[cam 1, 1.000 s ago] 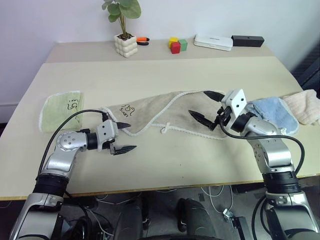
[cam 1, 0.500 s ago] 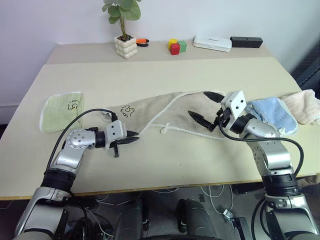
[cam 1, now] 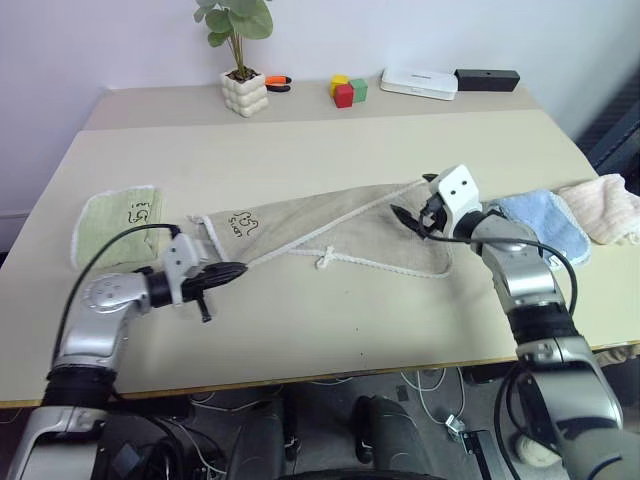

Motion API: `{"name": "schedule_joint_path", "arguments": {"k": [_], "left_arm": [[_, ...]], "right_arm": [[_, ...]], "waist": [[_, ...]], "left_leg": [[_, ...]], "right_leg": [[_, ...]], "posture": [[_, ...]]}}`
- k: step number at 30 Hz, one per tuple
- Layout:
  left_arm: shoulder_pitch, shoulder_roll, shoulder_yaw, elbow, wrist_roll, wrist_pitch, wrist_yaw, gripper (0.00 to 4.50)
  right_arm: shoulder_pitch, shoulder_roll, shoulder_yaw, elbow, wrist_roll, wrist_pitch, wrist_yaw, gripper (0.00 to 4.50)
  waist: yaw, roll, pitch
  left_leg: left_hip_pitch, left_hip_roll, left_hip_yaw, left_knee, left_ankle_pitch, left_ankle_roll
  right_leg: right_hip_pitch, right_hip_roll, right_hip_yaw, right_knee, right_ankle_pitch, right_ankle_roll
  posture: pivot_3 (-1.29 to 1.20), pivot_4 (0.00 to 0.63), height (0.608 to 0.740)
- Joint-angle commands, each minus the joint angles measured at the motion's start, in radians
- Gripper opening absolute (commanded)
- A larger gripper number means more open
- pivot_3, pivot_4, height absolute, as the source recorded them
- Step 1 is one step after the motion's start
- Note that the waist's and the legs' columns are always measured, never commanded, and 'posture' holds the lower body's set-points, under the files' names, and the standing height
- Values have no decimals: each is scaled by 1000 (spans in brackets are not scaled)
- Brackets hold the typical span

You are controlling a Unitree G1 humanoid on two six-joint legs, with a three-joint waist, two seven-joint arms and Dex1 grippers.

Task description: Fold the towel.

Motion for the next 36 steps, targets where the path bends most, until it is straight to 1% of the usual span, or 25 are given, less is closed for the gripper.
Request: {"name": "schedule_joint_path", "arguments": {"k": [1,4,9,12,16,18,19,22,25,27,29,31,33,36], "left_arm": [[53,22,96,-122,-107,52,-6,17],[76,18,109,-151,-83,48,38,17],[121,9,118,-192,-87,50,64,17],[127,1,115,-198,-74,43,91,17],[122,-7,100,-190,-62,27,101,17],[118,-9,94,-184,-60,26,99,17],[115,-8,93,-179,-60,22,92,17],[102,-7,91,-160,-56,17,81,17],[92,-9,88,-150,-52,9,76,17],[88,-9,85,-145,-54,10,72,17],[86,-10,82,-143,-52,9,69,17],[85,-11,80,-142,-52,9,66,17],[90,-13,82,-147,-57,14,63,17],[100,-15,85,-156,-57,12,62,17]], "right_arm": [[-148,-30,47,236,-139,-93,-124,4500],[-219,-56,105,381,-219,-200,-137,4500],[-292,-92,156,497,-296,-315,-141,4500],[-303,-109,116,501,-241,-352,-55,4500],[-260,-134,46,403,-115,-381,150,4500],[-222,-159,45,349,-101,-402,222,4500],[-204,-178,54,326,-115,-420,229,4500],[-175,-218,94,303,-191,-472,204,4500],[-174,-243,140,314,-280,-520,146,4500],[-181,-268,194,327,-384,-555,64,4500],[-195,-278,222,343,-445,-580,-7,4500],[-226,-277,241,373,-500,-586,-102,4500],[-260,-280,290,410,-591,-579,-213,4500],[-300,-270,352,464,-686,-569,-323,4500]], "waist": [[-2,0,1],[2,1,1],[-6,1,1],[-6,2,2],[-5,2,2],[-2,2,2],[1,2,2],[3,2,2],[-2,2,2],[-3,2,2],[-4,2,2],[-5,2,2],[-8,2,2],[-10,2,2]], "left_leg": [[0,0,0,0,0,0],[0,0,1,0,0,0],[0,-2,5,-1,4,-6],[0,-2,5,-2,4,-7],[0,-2,5,-2,4,-7],[0,-2,5,-2,4,-7],[0,-2,5,-2,4,-7],[0,-1,5,-1,4,-7],[0,-1,5,-1,4,-7],[0,-1,5,-2,4,-7],[0,-1,6,-2,4,-7],[0,-1,6,-2,4,-8],[0,-1,7,-2,5,-8],[0,-1,7,-2,5,-8]], "right_leg": [[0,0,0,-1,0,0],[0,0,1,-1,0,0],[0,0,1,-1,0,0],[-1,0,1,-1,1,3],[0,1,1,-1,2,3],[0,1,1,-1,2,3],[0,1,1,-1,2,3],[0,0,1,-1,1,3],[0,0,1,-1,0,0],[-1,0,1,-1,0,0],[-2,0,1,-1,0,0],[-2,0,1,-1,0,0],[-2,0,2,-1,0,0],[-2,0,2,0,0,0]], "posture": [[0,150,740],[0,150,740],[0,150,740],[0,150,740],[0,150,740],[0,150,740],[0,150,740],[0,150,740],[0,150,740],[0,150,740],[0,150,740],[0,150,740],[0,150,740],[0,150,740]]}}
